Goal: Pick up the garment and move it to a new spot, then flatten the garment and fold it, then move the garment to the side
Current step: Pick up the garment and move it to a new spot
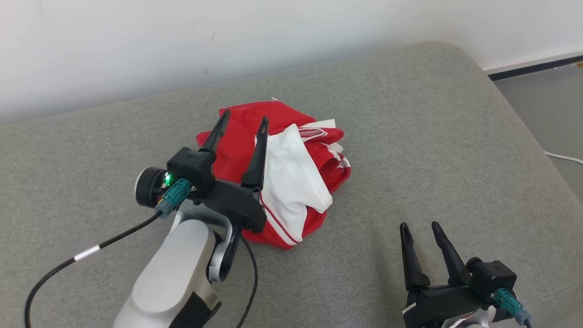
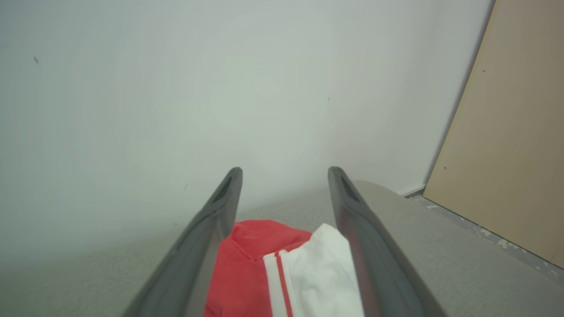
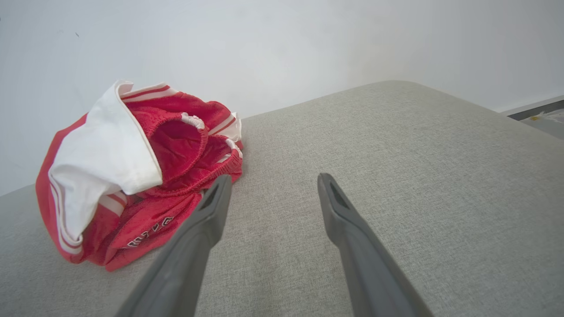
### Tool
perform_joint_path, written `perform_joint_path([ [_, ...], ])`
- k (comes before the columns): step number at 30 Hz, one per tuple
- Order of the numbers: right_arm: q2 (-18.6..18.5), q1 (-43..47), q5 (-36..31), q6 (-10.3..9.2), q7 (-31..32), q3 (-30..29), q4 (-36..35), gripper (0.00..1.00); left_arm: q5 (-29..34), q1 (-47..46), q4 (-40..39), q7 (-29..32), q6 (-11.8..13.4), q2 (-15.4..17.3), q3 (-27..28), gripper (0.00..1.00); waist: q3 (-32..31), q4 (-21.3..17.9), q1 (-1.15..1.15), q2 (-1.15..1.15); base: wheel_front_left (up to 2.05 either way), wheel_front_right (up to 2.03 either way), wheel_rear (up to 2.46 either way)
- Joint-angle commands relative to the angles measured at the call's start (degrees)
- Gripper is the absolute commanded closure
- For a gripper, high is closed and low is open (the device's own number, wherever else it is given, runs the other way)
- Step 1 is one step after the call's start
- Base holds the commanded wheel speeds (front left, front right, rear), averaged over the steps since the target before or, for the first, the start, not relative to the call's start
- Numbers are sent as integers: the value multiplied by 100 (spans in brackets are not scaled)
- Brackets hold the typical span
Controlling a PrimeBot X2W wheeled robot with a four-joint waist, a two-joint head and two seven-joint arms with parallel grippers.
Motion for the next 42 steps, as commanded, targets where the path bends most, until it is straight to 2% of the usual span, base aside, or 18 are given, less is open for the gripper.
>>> perform_joint_path([
  [1,19,47,-23,-12,-3,1,-16,0,-5,96,-29,17,29,64,13,0,-27,49,0,0,0,0,0],
  [7,18,-9,-17,-12,-3,45,5,0,26,150,29,107,52,193,-34,0,13,24,0,0,0,0,0],
  [13,17,-72,4,-12,-3,64,41,0,79,-135,425,171,20,161,-141,0,88,-205,0,0,0,0,0],
  [21,18,-99,69,-12,-4,49,73,0,359,-661,1124,263,72,292,-326,0,170,-515,0,0,0,0,0],
  [32,18,35,86,-12,-3,-40,93,0,214,-780,1234,254,-215,-8,-653,0,32,-531,0,0,0,0,0],
  [37,18,-7,126,-12,-3,62,87,0,256,-798,1379,386,-157,-72,-828,0,51,-589,0,0,0,0,0],
  [42,18,-22,144,-12,-3,54,96,0,283,-826,1845,496,-53,-36,-915,0,94,-728,0,0,0,0,0],
])
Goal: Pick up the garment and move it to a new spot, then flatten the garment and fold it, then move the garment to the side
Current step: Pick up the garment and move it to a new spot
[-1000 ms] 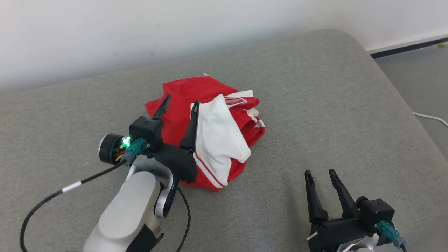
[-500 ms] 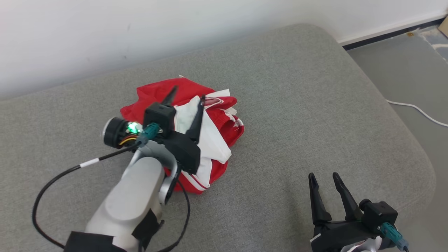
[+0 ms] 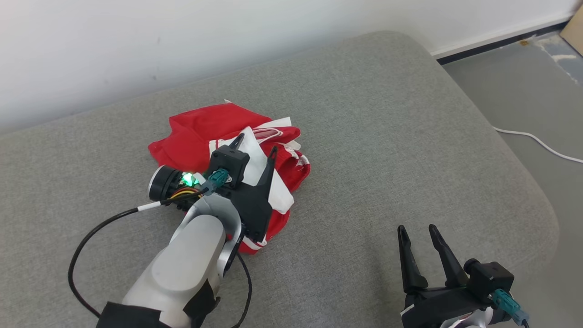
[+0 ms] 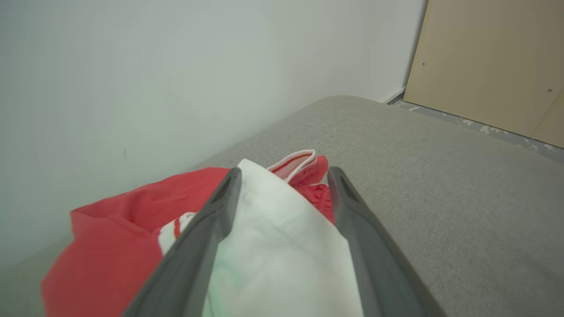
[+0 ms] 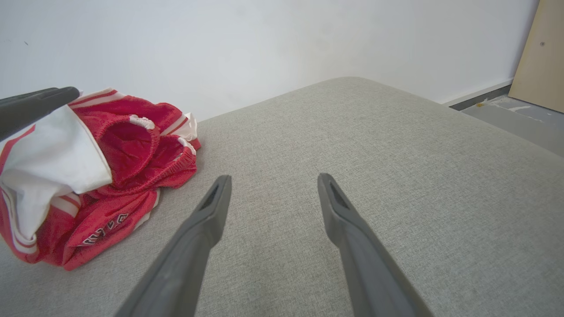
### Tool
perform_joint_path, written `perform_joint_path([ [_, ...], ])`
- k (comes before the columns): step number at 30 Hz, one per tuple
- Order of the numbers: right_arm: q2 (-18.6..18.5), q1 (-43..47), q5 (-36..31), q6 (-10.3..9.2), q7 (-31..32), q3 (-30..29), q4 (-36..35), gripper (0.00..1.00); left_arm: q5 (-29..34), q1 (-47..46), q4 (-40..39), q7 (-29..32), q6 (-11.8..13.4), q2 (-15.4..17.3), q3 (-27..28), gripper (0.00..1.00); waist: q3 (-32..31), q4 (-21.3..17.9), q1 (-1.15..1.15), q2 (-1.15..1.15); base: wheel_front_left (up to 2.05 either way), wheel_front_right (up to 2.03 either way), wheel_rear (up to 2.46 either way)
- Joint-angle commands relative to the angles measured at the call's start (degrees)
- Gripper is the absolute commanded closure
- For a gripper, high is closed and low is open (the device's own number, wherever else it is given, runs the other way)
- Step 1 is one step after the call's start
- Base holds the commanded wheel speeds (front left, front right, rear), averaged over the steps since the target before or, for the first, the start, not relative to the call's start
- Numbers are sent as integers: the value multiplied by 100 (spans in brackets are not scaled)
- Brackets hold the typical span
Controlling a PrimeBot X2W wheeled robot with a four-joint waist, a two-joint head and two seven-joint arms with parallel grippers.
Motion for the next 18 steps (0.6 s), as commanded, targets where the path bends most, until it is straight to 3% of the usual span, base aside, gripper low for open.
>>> perform_joint_path([
  [1,18,-13,24,-12,-3,-22,-13,0,-19,-52,104,-7,31,29,-11,6,20,-47,0,0,0,0,0],
  [2,18,-11,23,-12,-3,-35,-17,0,-17,-56,169,-6,56,40,-14,62,22,-57,0,0,0,0,0],
  [3,18,-10,21,-12,-3,-47,-15,0,-28,-55,236,-5,63,43,-13,87,21,-62,0,0,0,0,0],
  [4,18,-9,19,-12,-3,-57,-13,0,-32,-59,287,-29,59,45,-20,100,20,-61,0,0,0,0,0],
  [9,17,20,21,-12,-3,-42,-6,0,-62,-65,505,-115,29,41,-51,100,-44,-23,0,0,0,0,0],
  [18,17,143,35,-12,-3,-105,-14,0,-286,-315,30,-339,-184,-47,-5,100,-190,245,0,0,0,0,0],
])
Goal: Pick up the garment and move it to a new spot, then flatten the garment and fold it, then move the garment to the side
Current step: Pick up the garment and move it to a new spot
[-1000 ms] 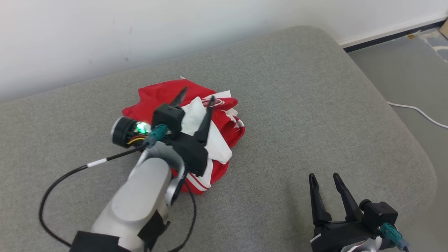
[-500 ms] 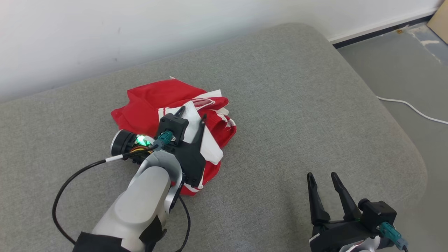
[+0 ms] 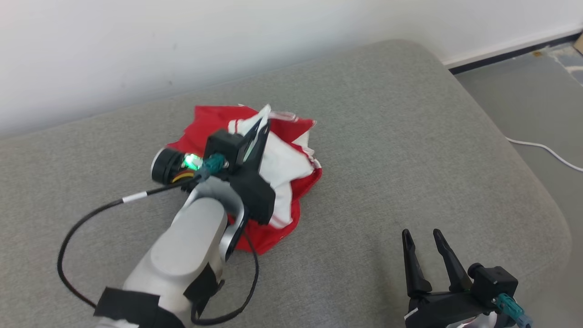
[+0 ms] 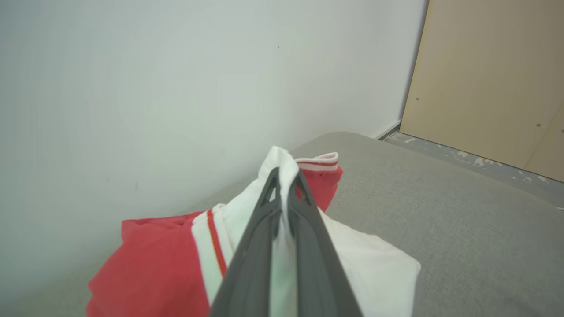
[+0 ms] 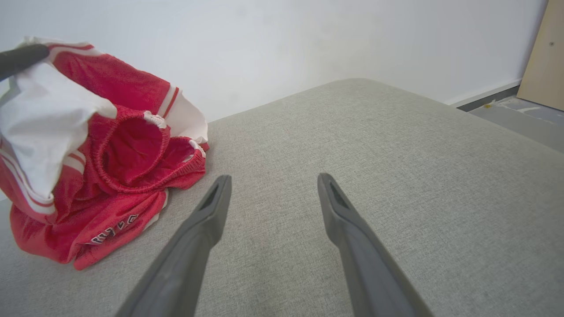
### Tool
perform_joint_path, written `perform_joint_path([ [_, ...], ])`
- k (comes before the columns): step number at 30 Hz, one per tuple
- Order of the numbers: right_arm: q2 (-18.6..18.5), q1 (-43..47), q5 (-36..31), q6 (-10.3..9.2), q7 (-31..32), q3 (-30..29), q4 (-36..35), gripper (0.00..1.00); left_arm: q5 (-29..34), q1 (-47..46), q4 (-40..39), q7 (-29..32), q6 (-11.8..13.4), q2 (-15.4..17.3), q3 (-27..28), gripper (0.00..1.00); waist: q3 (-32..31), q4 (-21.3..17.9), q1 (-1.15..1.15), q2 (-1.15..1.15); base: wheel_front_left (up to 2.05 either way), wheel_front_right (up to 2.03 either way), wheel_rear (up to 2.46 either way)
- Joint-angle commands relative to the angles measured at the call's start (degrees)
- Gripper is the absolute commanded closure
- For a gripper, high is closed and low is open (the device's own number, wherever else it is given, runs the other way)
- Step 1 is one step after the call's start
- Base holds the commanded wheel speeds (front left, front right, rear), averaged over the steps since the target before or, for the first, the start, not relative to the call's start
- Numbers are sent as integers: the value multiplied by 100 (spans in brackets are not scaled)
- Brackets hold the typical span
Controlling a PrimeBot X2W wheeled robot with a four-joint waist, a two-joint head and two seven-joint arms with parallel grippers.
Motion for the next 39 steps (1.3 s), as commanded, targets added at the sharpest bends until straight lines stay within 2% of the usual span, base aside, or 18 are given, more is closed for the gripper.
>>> perform_joint_path([
  [1,17,51,56,-12,-3,9,7,0,-40,-88,-62,-7,-38,-23,11,100,-57,95,0,0,0,0,0],
  [6,16,-1,94,-12,-3,87,19,0,-182,-772,-591,243,-242,62,84,100,-111,223,0,0,0,0,0],
  [13,15,21,164,-12,-3,209,49,0,-337,-2047,-1241,700,-411,339,304,100,-205,171,0,0,0,0,0],
  [22,14,43,232,-12,-3,224,61,0,-414,-3368,-1228,871,-482,490,384,100,-205,109,0,0,0,0,0],
  [31,15,105,198,-12,-3,164,23,0,-547,-3662,-993,672,-503,564,453,100,-198,176,0,0,0,0,0],
  [39,16,83,23,-12,-3,54,-253,0,-533,-3697,-921,570,-413,766,538,100,-61,632,0,0,0,0,0],
])
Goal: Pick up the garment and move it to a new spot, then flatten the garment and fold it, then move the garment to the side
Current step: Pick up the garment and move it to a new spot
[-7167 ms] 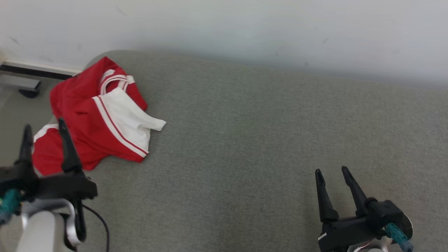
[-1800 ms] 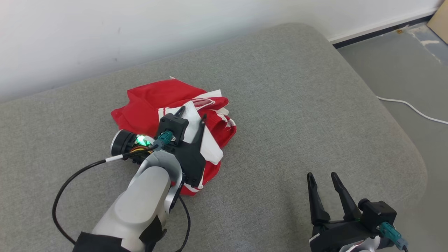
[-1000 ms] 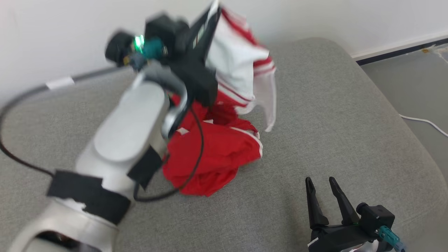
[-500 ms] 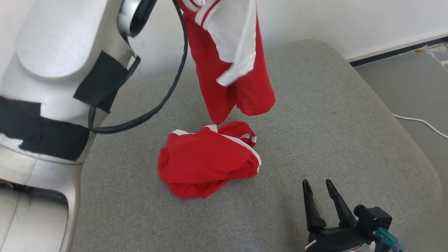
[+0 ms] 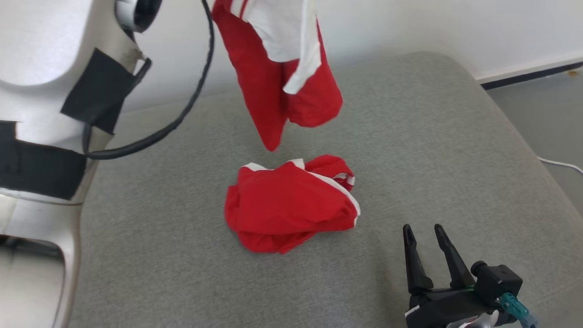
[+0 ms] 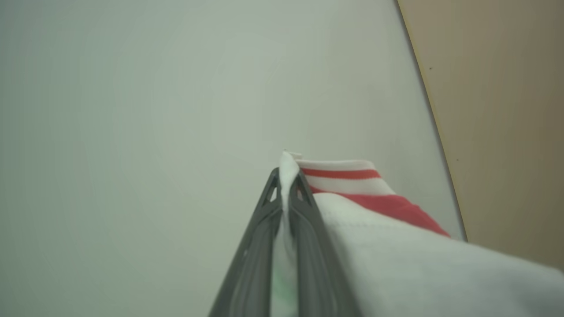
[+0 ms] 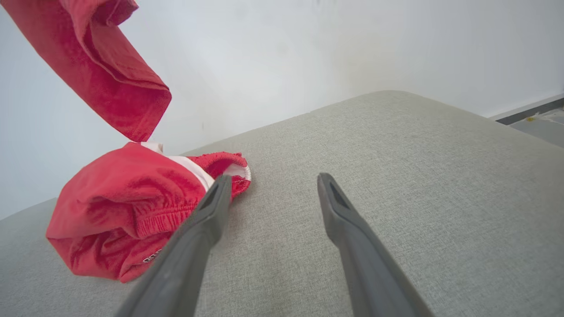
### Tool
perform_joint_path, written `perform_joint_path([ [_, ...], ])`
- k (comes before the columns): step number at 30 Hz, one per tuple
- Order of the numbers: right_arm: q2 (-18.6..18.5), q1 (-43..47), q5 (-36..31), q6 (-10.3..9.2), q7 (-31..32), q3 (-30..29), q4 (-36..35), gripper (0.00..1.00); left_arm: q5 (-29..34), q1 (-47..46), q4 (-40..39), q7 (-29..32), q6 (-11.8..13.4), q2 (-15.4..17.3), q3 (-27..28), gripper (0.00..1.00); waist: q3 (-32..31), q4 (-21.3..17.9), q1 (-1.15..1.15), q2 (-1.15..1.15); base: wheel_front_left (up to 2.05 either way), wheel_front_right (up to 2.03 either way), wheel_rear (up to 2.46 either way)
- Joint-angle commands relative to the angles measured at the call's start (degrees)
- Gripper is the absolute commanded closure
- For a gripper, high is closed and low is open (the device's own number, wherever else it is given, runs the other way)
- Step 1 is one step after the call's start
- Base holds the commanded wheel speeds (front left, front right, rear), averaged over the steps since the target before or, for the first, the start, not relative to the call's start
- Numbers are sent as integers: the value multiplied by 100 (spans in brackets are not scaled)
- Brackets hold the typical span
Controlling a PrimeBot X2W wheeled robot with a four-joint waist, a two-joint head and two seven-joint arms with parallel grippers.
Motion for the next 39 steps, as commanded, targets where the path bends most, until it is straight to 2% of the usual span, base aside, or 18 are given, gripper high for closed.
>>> perform_joint_path([
  [1,15,27,-79,-12,-2,-42,-89,0,35,-17,-2,-33,54,114,41,100,124,325,0,0,0,0,0],
  [6,15,2,-179,-12,-2,-98,-290,0,68,143,-24,-23,135,376,86,100,257,735,0,0,0,0,0],
  [17,5,-103,-637,-12,-2,-155,-1104,0,21,598,-253,-111,498,1263,432,100,745,1772,0,0,0,0,0],
  [27,-339,-45,-789,-13,-2,-117,-1854,0,-193,1238,-750,-255,913,2013,946,100,1219,2548,0,0,0,0,0],
  [33,-550,28,-825,-13,141,-70,-2319,0,-230,1675,-1061,-291,1137,2425,1150,100,1425,2957,0,0,0,0,0],
  [39,-659,90,-806,-13,299,-52,-2629,0,-175,1883,-1242,-348,1302,2677,1243,100,1588,3087,0,0,0,0,0],
])
